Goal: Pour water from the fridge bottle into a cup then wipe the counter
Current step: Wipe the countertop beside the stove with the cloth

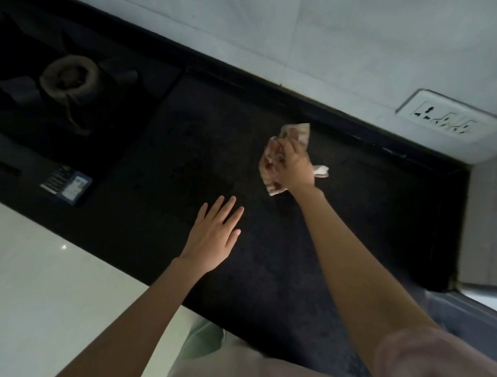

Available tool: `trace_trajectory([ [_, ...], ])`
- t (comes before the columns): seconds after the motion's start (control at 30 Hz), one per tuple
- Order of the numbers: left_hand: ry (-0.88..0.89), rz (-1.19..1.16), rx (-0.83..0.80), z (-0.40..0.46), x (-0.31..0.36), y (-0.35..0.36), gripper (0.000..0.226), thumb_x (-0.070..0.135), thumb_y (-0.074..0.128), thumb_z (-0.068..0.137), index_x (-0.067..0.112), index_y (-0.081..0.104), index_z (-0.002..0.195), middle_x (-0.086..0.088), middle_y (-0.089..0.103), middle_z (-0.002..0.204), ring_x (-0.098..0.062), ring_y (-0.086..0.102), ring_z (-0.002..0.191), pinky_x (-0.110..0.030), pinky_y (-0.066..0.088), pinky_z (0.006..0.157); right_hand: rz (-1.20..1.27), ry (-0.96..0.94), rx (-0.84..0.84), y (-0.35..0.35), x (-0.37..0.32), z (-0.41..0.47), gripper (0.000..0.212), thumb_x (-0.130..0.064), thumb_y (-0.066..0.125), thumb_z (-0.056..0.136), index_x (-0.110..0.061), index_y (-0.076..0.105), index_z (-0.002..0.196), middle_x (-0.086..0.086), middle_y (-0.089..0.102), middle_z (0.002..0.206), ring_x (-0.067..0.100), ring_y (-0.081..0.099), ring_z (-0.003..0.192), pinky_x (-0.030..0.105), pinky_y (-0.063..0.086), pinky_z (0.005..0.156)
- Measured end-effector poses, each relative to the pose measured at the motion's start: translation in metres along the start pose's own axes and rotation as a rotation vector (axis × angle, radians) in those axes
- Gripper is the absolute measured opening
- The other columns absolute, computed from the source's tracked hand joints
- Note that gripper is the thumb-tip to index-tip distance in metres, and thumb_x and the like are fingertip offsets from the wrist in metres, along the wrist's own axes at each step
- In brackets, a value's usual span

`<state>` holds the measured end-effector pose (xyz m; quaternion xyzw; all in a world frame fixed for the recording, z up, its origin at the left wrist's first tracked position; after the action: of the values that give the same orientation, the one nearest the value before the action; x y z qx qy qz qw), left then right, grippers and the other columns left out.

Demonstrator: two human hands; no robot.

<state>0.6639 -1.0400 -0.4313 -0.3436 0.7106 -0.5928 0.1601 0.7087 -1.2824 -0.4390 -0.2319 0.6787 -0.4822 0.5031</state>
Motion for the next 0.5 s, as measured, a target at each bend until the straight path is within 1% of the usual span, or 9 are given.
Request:
trace_trajectory([
  [0.07,-0.039,0.002,0.032,-0.012,-0.011,-0.003,0.053,0.037,0.038,0.096,0.021,0.033,0.147,-0.006,0.024,0.158,-0.027,0.020,0.146,-0.051,0.023,0.116,0.018,-0.113,-0.006,0.012,-0.032,-0.025,0.048,-0.015,0.062,0.085,-0.010,0.051,0.131,0.014,0.044,0.140,0.033,0.049,0.122,0.041,0.043,0.099],
  [0.13,-0.089,0.027,0.022,-0.026,-0.028,-0.003,0.055,0.040,0.034,0.095,0.021,0.034,0.147,-0.006,0.025,0.158,-0.028,0.022,0.145,-0.051,0.024,0.116,0.016,-0.221,-0.016,0.025,-0.050,-0.063,0.053,-0.014,0.066,0.083,-0.010,0.051,0.133,0.016,0.045,0.141,0.036,0.051,0.122,0.047,0.048,0.092],
  [0.17,-0.115,0.035,0.012,-0.034,-0.037,-0.001,0.056,0.041,0.032,0.095,0.021,0.033,0.147,-0.006,0.025,0.158,-0.028,0.022,0.145,-0.050,0.023,0.116,0.020,-0.256,-0.043,0.030,-0.051,-0.084,0.058,-0.016,0.066,0.084,-0.011,0.047,0.138,0.016,0.042,0.145,0.036,0.049,0.126,0.049,0.047,0.094],
  [0.2,-0.136,0.038,0.008,-0.041,-0.047,0.000,0.057,0.041,0.032,0.094,0.021,0.033,0.147,-0.007,0.025,0.157,-0.029,0.022,0.145,-0.049,0.023,0.115,0.025,-0.280,-0.078,0.035,-0.049,-0.107,0.062,-0.019,0.063,0.085,-0.013,0.041,0.142,0.014,0.037,0.149,0.035,0.045,0.130,0.049,0.044,0.098],
  [0.23,-0.152,0.041,0.014,-0.048,-0.057,0.002,0.056,0.041,0.033,0.094,0.021,0.034,0.147,-0.007,0.028,0.156,-0.029,0.025,0.144,-0.049,0.024,0.114,0.024,-0.303,-0.097,0.035,-0.044,-0.130,0.063,-0.022,0.058,0.086,-0.015,0.037,0.145,0.013,0.033,0.152,0.034,0.042,0.133,0.047,0.042,0.103],
  [0.27,-0.164,0.045,0.021,-0.054,-0.067,0.003,0.055,0.040,0.036,0.094,0.020,0.036,0.146,-0.008,0.031,0.155,-0.030,0.028,0.143,-0.049,0.026,0.113,0.036,-0.307,-0.085,0.033,-0.037,-0.151,0.061,-0.024,0.054,0.086,-0.016,0.038,0.144,0.012,0.033,0.152,0.032,0.042,0.134,0.044,0.042,0.106],
  [0.37,-0.182,0.059,0.003,-0.069,-0.091,0.007,0.053,0.037,0.043,0.095,0.020,0.038,0.145,-0.009,0.034,0.153,-0.032,0.031,0.141,-0.049,0.029,0.111,0.074,-0.239,0.020,0.018,0.002,-0.183,0.052,-0.026,0.053,0.085,-0.016,0.049,0.136,0.011,0.043,0.145,0.028,0.046,0.129,0.037,0.043,0.104],
  [0.47,-0.136,0.084,-0.021,-0.078,-0.104,0.008,0.053,0.035,0.047,0.094,0.020,0.039,0.144,-0.010,0.036,0.152,-0.033,0.035,0.139,-0.050,0.033,0.109,0.061,-0.032,0.085,0.003,0.033,-0.156,0.051,-0.021,0.060,0.083,-0.011,0.052,0.132,0.016,0.048,0.139,0.037,0.051,0.121,0.045,0.050,0.093],
  [0.5,-0.112,0.092,-0.023,-0.080,-0.107,0.009,0.054,0.035,0.050,0.093,0.019,0.041,0.144,-0.010,0.038,0.151,-0.033,0.037,0.138,-0.050,0.035,0.108,0.055,0.047,0.104,0.003,0.034,-0.139,0.051,-0.018,0.063,0.083,-0.010,0.052,0.132,0.016,0.048,0.139,0.038,0.050,0.121,0.047,0.049,0.093],
])
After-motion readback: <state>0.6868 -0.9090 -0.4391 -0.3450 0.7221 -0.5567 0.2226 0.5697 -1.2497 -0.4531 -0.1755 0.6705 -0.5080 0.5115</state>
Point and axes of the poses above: each hand's wrist, its own z-axis towards the middle knuckle, its own y-axis out of the palm, x = y × z, the point moved 2 cm from there along z, towards the middle knuckle
